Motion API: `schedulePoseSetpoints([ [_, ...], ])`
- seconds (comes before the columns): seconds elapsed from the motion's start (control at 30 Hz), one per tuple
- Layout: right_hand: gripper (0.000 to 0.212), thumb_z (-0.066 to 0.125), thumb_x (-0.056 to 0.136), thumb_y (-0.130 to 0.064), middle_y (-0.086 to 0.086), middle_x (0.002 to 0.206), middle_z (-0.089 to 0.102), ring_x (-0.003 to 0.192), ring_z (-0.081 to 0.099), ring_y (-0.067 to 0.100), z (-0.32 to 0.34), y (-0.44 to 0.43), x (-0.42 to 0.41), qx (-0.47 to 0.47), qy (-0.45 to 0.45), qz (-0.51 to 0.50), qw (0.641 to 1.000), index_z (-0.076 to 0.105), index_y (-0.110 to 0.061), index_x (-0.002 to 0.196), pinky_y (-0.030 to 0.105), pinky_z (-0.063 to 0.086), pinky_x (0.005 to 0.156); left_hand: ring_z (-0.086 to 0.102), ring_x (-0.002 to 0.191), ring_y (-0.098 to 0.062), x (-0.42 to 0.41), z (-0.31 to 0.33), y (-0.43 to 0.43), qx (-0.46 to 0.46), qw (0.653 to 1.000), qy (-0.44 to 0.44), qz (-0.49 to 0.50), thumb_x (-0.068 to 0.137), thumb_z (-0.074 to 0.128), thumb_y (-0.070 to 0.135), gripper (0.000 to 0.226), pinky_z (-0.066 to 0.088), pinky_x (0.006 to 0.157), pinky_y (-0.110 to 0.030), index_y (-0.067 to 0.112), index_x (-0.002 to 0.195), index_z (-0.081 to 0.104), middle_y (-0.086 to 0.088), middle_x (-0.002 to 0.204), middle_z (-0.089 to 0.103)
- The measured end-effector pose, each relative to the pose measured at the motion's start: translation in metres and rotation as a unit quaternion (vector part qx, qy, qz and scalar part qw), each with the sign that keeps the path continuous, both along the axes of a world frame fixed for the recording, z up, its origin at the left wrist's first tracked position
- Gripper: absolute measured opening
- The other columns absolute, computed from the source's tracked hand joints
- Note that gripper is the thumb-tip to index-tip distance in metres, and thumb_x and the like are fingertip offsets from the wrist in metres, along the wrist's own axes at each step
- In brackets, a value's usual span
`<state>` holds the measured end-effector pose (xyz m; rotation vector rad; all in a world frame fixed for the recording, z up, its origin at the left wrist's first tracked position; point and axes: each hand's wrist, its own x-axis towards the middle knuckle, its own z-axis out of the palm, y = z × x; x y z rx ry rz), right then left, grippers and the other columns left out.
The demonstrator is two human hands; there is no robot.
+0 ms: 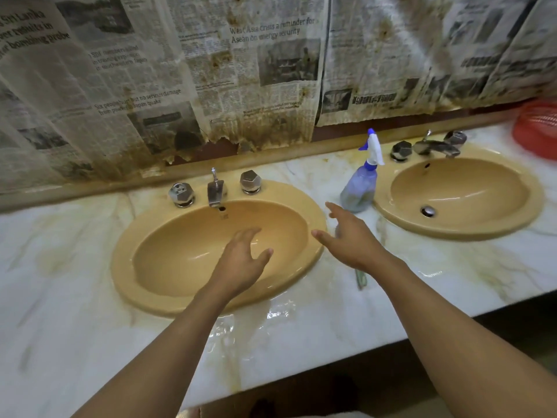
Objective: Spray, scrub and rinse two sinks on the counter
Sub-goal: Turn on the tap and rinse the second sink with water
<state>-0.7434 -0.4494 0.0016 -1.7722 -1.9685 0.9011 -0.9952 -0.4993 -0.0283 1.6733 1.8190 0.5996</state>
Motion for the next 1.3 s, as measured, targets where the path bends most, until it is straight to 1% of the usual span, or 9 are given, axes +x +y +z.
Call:
schedulePoseSetpoints([
  [0.1, 0.080, 0.064, 0.095, -0.052, 0.001, 0.158, 0.040, 0.141, 0.043, 0.021, 0.003, 0.016, 0.033, 0.002, 0.006, 0.008, 1.000, 0.026, -0.027, 0.160, 0.039, 0.037, 0.114, 0.043, 0.140, -0.016, 0.036, -0.004, 0.008, -0.010, 1.000, 0.014, 0.015, 0.098, 0.065, 0.042, 0.058, 0.033, 0.117, -0.036, 0.026, 0.151, 0.046, 0.005, 0.156, 0.043],
  [0.23, 0.074, 0.061, 0.098, -0.048, 0.002, 0.160, 0.038, 0.145, 0.037, 0.022, 0.003, 0.035, 0.080, 0.016, -0.002, 0.028, 0.999, 0.029, -0.023, 0.159, 0.037, 0.035, 0.112, 0.038, 0.144, -0.015, 0.081, -0.009, 0.018, -0.022, 0.999, 0.032, 0.030, 0.100, 0.064, 0.036, 0.057, 0.019, 0.096, -0.014, 0.022, 0.152, 0.045, 0.004, 0.158, 0.040],
  [0.47, 0.072, 0.063, 0.096, -0.047, -0.003, 0.154, 0.046, 0.141, 0.042, 0.021, -0.006, 0.070, 0.142, 0.035, 0.001, 0.066, 0.997, 0.034, -0.021, 0.156, 0.036, 0.038, 0.111, 0.046, 0.138, -0.018, 0.149, -0.019, 0.022, -0.036, 0.998, 0.003, 0.057, 0.097, 0.066, 0.037, 0.058, 0.037, 0.113, -0.030, 0.018, 0.149, 0.048, 0.000, 0.153, 0.046],
  [0.6, 0.075, 0.067, 0.095, -0.040, 0.000, 0.153, 0.047, 0.141, 0.041, 0.021, -0.011, 0.095, 0.157, 0.040, 0.028, 0.060, 0.997, 0.031, -0.019, 0.158, 0.035, 0.037, 0.110, 0.060, 0.113, -0.019, 0.191, -0.028, 0.030, -0.058, 0.992, -0.003, 0.110, 0.093, 0.069, 0.045, 0.053, 0.047, 0.093, -0.032, 0.019, 0.136, 0.055, -0.002, 0.131, 0.054],
  [0.73, 0.070, 0.069, 0.093, -0.034, 0.001, 0.142, 0.056, 0.131, 0.049, 0.020, -0.016, 0.120, 0.156, 0.063, 0.058, 0.057, 0.995, 0.037, -0.022, 0.154, 0.034, 0.042, 0.100, 0.062, 0.095, -0.022, 0.224, -0.040, 0.041, -0.121, 0.981, 0.025, 0.151, 0.086, 0.068, 0.063, 0.052, 0.047, 0.076, -0.035, 0.018, 0.108, 0.056, 0.004, 0.105, 0.057],
  [0.83, 0.073, 0.070, 0.092, -0.034, 0.002, 0.146, 0.050, 0.133, 0.047, 0.020, -0.021, 0.137, 0.150, 0.065, 0.085, 0.030, 0.994, 0.035, -0.023, 0.155, 0.039, 0.044, 0.106, 0.065, 0.079, -0.025, 0.240, -0.049, 0.050, -0.156, 0.976, 0.058, 0.139, 0.078, 0.069, 0.072, 0.057, 0.048, 0.064, -0.034, 0.017, 0.086, 0.055, 0.004, 0.078, 0.060],
  [0.97, 0.080, 0.076, 0.088, -0.035, 0.003, 0.149, 0.041, 0.135, 0.042, 0.020, -0.024, 0.158, 0.139, 0.053, 0.114, -0.011, 0.992, 0.032, -0.020, 0.153, 0.033, 0.042, 0.102, 0.069, 0.100, -0.026, 0.252, -0.054, 0.059, -0.202, 0.965, 0.099, 0.131, 0.086, 0.068, 0.052, 0.044, 0.047, 0.072, -0.031, 0.018, 0.112, 0.059, -0.001, 0.107, 0.068],
  [1.1, 0.088, 0.083, 0.082, -0.039, 0.002, 0.141, 0.048, 0.125, 0.050, 0.018, -0.026, 0.179, 0.129, 0.028, 0.170, -0.009, 0.985, 0.031, -0.024, 0.151, 0.033, 0.045, 0.100, 0.065, 0.102, -0.028, 0.250, -0.058, 0.065, -0.209, 0.962, 0.132, 0.116, 0.092, 0.054, 0.027, 0.022, 0.042, 0.071, -0.032, 0.014, 0.109, 0.056, -0.005, 0.111, 0.065],
  [1.3, 0.053, 0.075, 0.090, -0.029, -0.001, 0.120, 0.061, 0.106, 0.058, 0.021, -0.034, 0.182, 0.112, 0.021, 0.218, -0.004, 0.976, 0.048, -0.026, 0.135, 0.037, 0.049, 0.094, 0.064, 0.081, -0.031, 0.237, -0.059, 0.068, -0.156, 0.973, 0.127, 0.114, 0.083, 0.049, 0.026, 0.048, 0.043, 0.062, -0.031, 0.015, 0.129, 0.054, -0.003, 0.109, 0.069],
])
